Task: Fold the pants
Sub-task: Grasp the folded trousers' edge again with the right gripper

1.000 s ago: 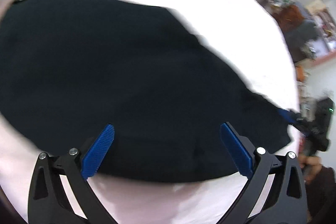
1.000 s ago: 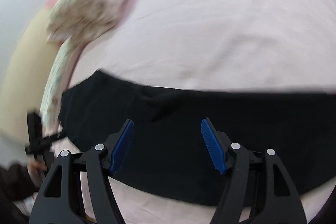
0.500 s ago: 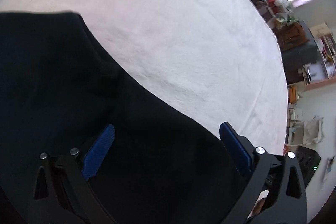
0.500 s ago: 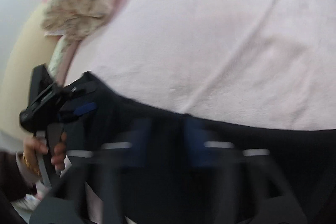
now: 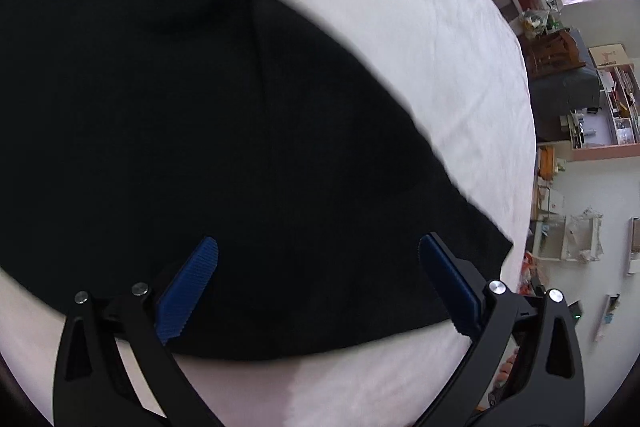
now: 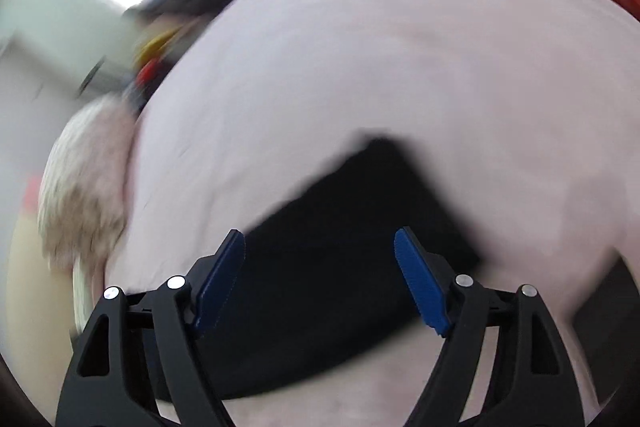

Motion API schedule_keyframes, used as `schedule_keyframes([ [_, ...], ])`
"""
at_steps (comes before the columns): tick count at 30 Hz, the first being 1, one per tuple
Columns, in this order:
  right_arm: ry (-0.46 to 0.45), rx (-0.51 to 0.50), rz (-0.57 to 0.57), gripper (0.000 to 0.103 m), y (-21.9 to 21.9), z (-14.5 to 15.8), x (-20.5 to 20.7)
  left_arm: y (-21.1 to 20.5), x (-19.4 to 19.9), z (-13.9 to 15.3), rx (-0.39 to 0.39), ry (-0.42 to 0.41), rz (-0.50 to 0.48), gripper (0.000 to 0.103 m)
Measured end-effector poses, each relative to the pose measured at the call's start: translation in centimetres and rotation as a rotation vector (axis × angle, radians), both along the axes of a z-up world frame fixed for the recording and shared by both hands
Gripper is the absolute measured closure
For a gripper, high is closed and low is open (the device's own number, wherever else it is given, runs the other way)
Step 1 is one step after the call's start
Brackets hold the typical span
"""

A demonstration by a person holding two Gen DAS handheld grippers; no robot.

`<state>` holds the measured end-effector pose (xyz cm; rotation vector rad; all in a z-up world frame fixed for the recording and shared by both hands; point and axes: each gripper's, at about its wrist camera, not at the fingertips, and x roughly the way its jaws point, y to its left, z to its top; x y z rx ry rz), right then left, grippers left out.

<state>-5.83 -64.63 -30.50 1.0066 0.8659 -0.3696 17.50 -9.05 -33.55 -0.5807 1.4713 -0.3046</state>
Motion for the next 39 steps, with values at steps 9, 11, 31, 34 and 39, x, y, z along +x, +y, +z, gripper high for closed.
schedule_keyframes([
  [9,0.051,0.143,-0.051,0.042,-0.4,-4.5,-2.6,-1.7,-2.2,-1.0,0.015,0.020,-0.089,0.002],
  [11,0.115,0.084,-0.052,0.044,-0.4,-4.5,-2.7,-1.1,-2.8,-0.8,0.010,0.024,-0.089,0.002],
  [31,0.157,-0.209,0.122,0.049,1.9,-2.5,-0.7,-0.1,-4.1,-0.2,0.031,0.023,-0.086,0.002],
  [34,0.133,-0.172,0.099,0.049,1.3,-3.1,-0.9,-0.2,-4.1,-0.2,0.028,0.028,-0.078,0.002],
  [39,0.109,-0.147,0.121,0.099,1.2,-3.5,-0.8,-0.5,-3.8,-0.4,0.033,0.028,-0.092,0.002],
])
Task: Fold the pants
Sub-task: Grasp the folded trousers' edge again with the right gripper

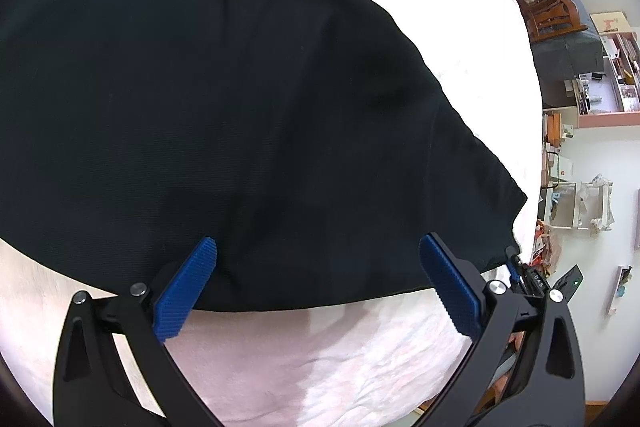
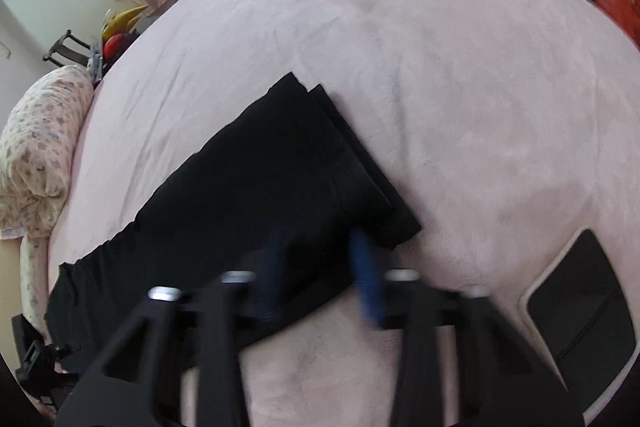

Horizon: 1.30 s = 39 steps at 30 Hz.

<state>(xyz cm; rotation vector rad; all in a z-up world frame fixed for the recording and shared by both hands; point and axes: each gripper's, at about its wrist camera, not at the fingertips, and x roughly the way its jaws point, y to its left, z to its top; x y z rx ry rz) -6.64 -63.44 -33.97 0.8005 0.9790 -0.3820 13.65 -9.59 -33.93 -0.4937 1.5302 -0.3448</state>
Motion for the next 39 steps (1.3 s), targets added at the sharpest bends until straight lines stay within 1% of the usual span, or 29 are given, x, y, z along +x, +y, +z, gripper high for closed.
schedule_keyframes([
  [1,-0.030,0.043,-0.035,0.099,-0.6,0.0,-0.6,0.0,0.0,0.0,0.000,-0.001,0.001,0.002],
  [2,-0.040,0.069,-0.064,0.100,-1.0,-0.2,-0.9,0.1,-0.1,0.0,-0.001,-0.001,0.002,0.002],
  [5,-0.034,0.180,-0.189,0.100,-1.8,-2.0,-2.0,-0.1,-0.1,-0.1,-0.004,-0.001,0.003,0.002],
  [6,-0.056,0.234,-0.249,0.100,-2.1,-2.7,-2.7,-0.1,-0.1,-0.1,-0.007,0.001,0.003,0.002],
  [8,-0.089,0.283,-0.325,0.100,-2.0,-3.1,-3.9,-0.1,-0.1,0.0,-0.015,0.007,0.007,0.002],
  [10,-0.102,0.283,-0.317,0.100,-1.7,-2.9,-3.8,0.1,-0.1,0.0,-0.026,0.013,0.011,0.002],
  [12,-0.094,0.321,-0.308,0.099,-2.0,-2.7,-3.9,0.2,-0.1,0.1,-0.035,0.013,0.006,0.002],
  [13,-0.104,0.334,-0.310,0.097,-2.4,-2.3,-4.1,0.2,-0.2,0.1,-0.039,0.012,0.002,0.002],
  [15,-0.106,0.282,-0.325,0.086,-2.9,-1.2,-4.6,0.3,-0.3,0.3,-0.051,0.008,-0.002,0.002],
  [16,-0.105,0.248,-0.334,0.070,-3.2,-0.7,-5.0,0.3,-0.4,0.4,-0.062,0.007,-0.001,0.002],
  [17,-0.100,0.240,-0.341,0.049,-3.5,-0.6,-5.1,0.4,-0.5,0.4,-0.072,0.007,0.002,0.002],
  [18,-0.095,0.244,-0.342,0.044,-3.6,-0.7,-4.9,0.4,-0.6,0.4,-0.084,0.009,0.006,0.002],
  [20,-0.100,0.268,-0.326,0.044,-3.7,-1.1,-4.1,0.5,-0.8,0.5,-0.095,0.013,0.008,0.002],
  [22,-0.087,0.248,-0.310,0.044,-3.5,-1.4,-3.4,0.6,-1.1,0.6,-0.106,0.016,0.007,0.002],
  [25,-0.073,0.253,-0.296,0.045,-2.8,-2.1,-2.4,0.7,-1.3,0.8,-0.125,0.021,0.007,0.002],
  [29,-0.059,0.158,-0.257,0.045,-1.6,-1.8,-1.7,1.2,-1.5,0.9,-0.129,0.025,0.007,0.002],
  [30,-0.056,0.144,-0.258,0.047,-1.5,-1.8,-1.6,1.3,-1.5,0.9,-0.130,0.027,0.010,0.002],
  [31,-0.047,0.132,-0.266,0.056,-1.5,-2.0,-1.7,1.5,-1.5,0.8,-0.131,0.031,0.014,0.002],
  [32,-0.047,0.134,-0.278,0.062,-1.5,-2.1,-1.9,1.6,-1.6,0.7,-0.132,0.035,0.019,0.002],
  [33,-0.056,0.147,-0.298,0.064,-1.7,-2.3,-2.4,1.9,-1.6,0.7,-0.134,0.040,0.026,0.002],
  [34,-0.058,0.156,-0.308,0.069,-1.8,-2.5,-2.6,2.2,-1.7,0.6,-0.137,0.042,0.034,0.002],
  [37,-0.087,0.195,-0.328,0.078,-2.0,-2.6,-3.0,3.0,-1.8,0.7,-0.143,0.046,0.048,0.002],
  [39,-0.100,0.194,-0.326,0.082,-1.7,-2.1,-2.9,3.6,-1.8,0.8,-0.147,0.046,0.058,0.002],
])
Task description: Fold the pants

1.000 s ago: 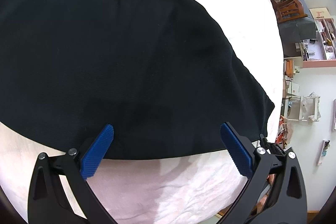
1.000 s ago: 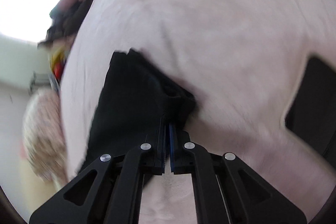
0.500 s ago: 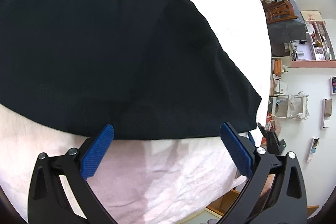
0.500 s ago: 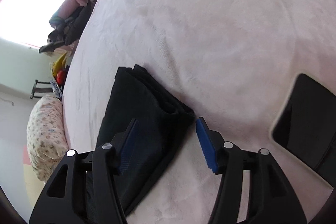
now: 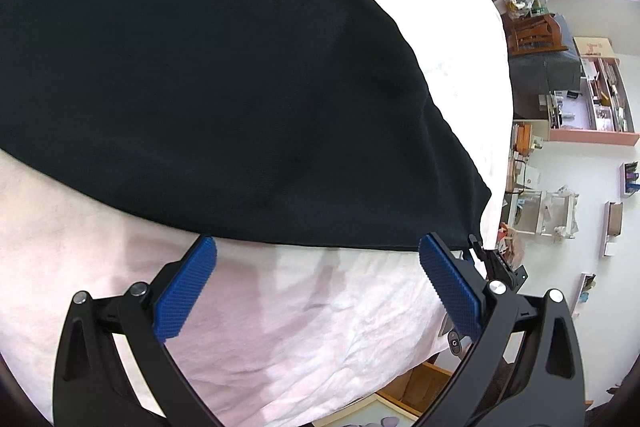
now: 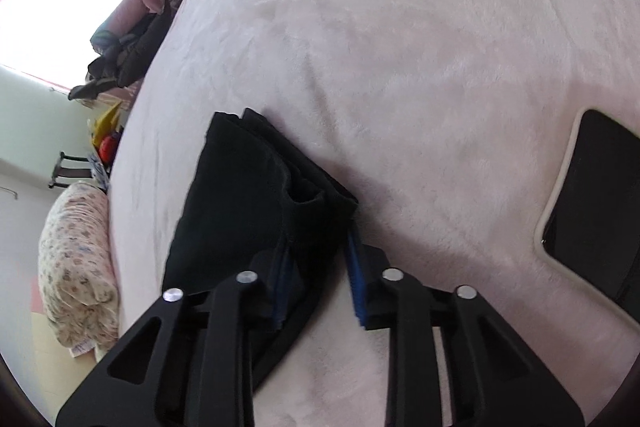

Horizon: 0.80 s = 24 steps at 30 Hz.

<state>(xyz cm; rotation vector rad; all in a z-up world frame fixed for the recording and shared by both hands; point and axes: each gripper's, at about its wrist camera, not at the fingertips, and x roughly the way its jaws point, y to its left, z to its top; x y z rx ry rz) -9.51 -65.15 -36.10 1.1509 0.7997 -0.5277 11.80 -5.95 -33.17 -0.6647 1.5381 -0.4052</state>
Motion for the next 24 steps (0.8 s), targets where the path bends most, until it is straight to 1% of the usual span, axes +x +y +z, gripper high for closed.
schedule_keyframes([
  [3,-0.043,-0.027,0.012,0.087,0.6,1.7,0.4,1.2,-0.1,0.2,-0.003,-0.003,0.014,0.002],
  [5,-0.092,-0.057,0.051,0.091,1.5,3.7,1.2,1.9,-0.3,0.3,-0.007,-0.002,0.024,0.002],
  [8,-0.165,-0.098,0.136,0.092,3.4,6.7,3.2,3.0,-0.7,0.3,-0.016,0.006,0.046,0.002],
  [10,-0.217,-0.118,0.214,0.092,5.4,8.8,5.1,3.8,-1.0,0.3,-0.020,0.013,0.065,0.002],
  [13,-0.295,-0.124,0.317,0.092,8.5,11.3,7.8,5.3,-1.5,0.3,-0.027,0.018,0.098,0.002],
  [17,-0.365,-0.092,0.404,0.092,12.5,12.7,10.9,7.3,-2.3,0.5,-0.036,0.020,0.136,0.002],
  [20,-0.393,-0.063,0.439,0.092,14.7,12.8,12.5,8.5,-2.7,0.6,-0.039,0.021,0.161,0.002],
  [24,-0.398,-0.047,0.517,0.092,17.7,13.0,14.4,10.5,-3.3,0.6,-0.045,0.016,0.202,0.002],
])
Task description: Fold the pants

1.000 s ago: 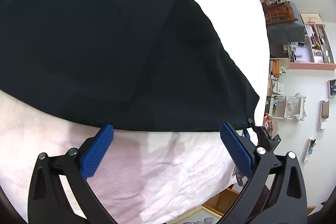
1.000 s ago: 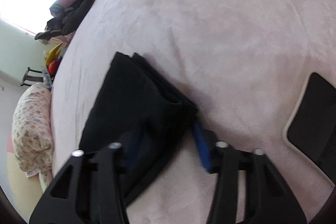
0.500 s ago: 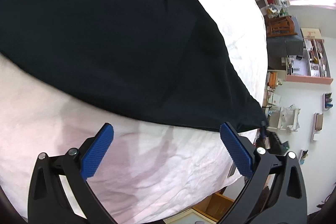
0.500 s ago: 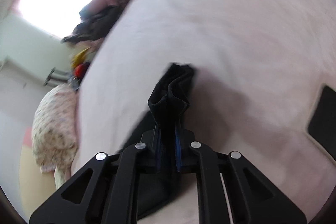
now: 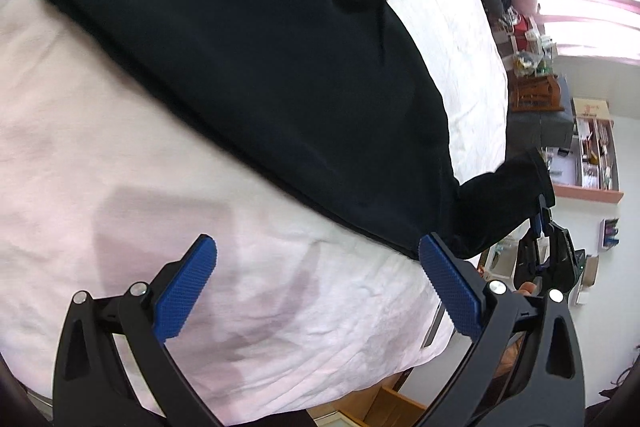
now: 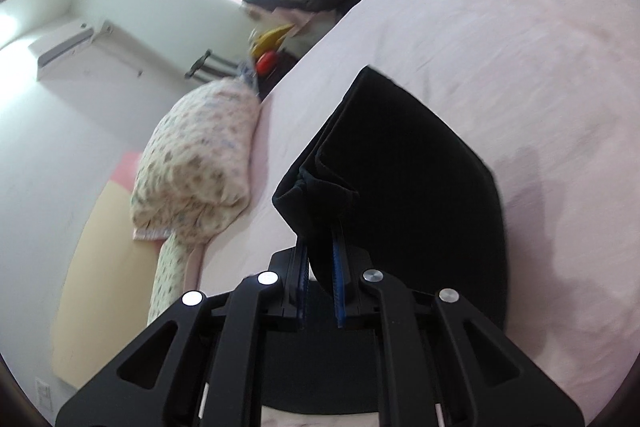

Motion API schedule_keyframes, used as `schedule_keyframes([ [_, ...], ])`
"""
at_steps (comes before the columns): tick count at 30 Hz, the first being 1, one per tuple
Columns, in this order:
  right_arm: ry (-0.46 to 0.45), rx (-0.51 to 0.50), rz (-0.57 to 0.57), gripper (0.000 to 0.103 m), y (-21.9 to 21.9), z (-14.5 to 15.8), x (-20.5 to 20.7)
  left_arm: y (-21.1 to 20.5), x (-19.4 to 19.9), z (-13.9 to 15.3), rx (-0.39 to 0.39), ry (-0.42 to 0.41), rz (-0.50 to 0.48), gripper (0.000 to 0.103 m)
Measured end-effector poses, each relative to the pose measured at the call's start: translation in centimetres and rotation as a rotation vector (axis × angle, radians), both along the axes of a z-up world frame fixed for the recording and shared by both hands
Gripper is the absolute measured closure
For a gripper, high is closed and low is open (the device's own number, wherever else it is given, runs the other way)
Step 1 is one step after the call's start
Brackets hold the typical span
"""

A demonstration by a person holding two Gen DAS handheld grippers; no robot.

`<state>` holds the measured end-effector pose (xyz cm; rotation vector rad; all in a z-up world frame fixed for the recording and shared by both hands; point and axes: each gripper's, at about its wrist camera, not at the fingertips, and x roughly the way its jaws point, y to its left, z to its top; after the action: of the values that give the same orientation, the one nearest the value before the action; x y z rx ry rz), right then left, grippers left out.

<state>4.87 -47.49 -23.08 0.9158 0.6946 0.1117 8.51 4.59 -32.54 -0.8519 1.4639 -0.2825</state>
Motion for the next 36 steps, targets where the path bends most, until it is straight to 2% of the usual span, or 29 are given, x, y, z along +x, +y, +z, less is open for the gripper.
schedule_keyframes([
  [5,0.009,-0.024,0.165,0.092,5.8,-0.1,2.2,1.6,-0.7,0.0,-0.005,-0.001,0.040,0.002],
  [12,0.065,-0.035,0.352,0.092,13.7,-2.4,4.7,4.1,-1.4,-0.4,-0.017,0.006,0.065,0.002],
  [17,0.118,-0.088,0.460,0.092,18.7,-4.0,5.6,5.2,-2.0,-0.6,-0.026,0.019,0.075,0.002],
  [21,0.164,-0.167,0.537,0.092,21.9,-5.4,5.7,6.2,-2.4,-1.0,-0.042,0.038,0.090,0.002],
  [26,0.193,-0.204,0.561,0.092,23.3,-6.3,4.9,7.2,-2.6,-1.2,-0.042,0.045,0.098,0.002],
  [33,0.175,-0.219,0.569,0.092,25.8,-5.9,5.7,8.0,-2.7,-1.8,-0.054,0.070,0.117,0.002],
  [36,0.189,-0.271,0.601,0.092,27.6,-6.4,5.9,8.1,-2.8,-1.8,-0.052,0.071,0.109,0.002],
])
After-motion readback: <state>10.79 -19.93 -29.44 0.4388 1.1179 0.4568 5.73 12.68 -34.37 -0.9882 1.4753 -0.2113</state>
